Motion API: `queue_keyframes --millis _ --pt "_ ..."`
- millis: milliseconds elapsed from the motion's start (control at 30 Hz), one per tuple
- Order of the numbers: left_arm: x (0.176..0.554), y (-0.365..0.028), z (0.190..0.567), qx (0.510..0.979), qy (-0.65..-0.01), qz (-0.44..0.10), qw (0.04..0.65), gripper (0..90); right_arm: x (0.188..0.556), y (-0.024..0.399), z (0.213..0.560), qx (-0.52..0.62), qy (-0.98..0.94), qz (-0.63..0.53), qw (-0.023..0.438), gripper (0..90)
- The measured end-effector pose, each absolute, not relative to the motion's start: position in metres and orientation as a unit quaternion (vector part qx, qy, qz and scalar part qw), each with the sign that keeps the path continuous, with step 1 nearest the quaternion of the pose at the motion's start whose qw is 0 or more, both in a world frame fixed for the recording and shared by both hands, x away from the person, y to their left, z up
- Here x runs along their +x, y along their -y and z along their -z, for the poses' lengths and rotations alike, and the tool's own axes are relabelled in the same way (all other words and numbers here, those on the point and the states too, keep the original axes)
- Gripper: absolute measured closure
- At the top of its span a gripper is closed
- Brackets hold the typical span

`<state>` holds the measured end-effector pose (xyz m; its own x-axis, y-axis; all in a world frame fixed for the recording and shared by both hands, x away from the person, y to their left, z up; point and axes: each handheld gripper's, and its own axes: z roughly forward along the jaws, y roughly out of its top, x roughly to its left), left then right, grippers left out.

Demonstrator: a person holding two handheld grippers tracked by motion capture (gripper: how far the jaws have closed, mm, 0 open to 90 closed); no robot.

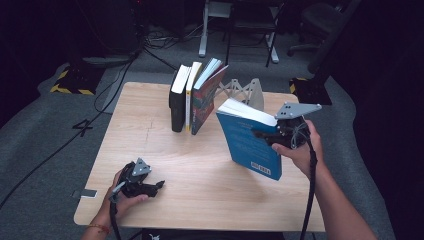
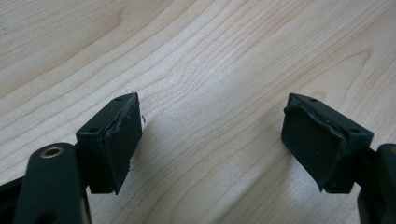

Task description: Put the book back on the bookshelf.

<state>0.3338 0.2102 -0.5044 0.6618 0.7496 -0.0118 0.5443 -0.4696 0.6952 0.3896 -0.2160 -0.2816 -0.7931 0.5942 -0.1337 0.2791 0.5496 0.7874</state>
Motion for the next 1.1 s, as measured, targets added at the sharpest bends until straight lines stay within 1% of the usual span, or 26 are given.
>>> queue_keyframes --millis 267,533,733,1100 --pt "0.334 -0.210 0.504 0.844 -0.383 -0.148 0.345 20.0 0.409 0.214 0.279 0.276 -0.843 -0.405 0.222 61.5" --pt "0.334 -0.210 0.505 0.844 -0.382 -0.149 0.345 19.8 0.426 0.221 0.279 0.298 -0.830 -0.411 0.229 61.4" --pt "0.334 -0.210 0.505 0.844 -0.383 -0.149 0.345 19.8 0.441 0.228 0.277 0.321 -0.812 -0.421 0.247 61.5" --pt "0.334 -0.210 0.505 0.844 -0.383 -0.148 0.345 19.8 0.464 0.230 0.271 0.344 -0.789 -0.436 0.262 61.4"
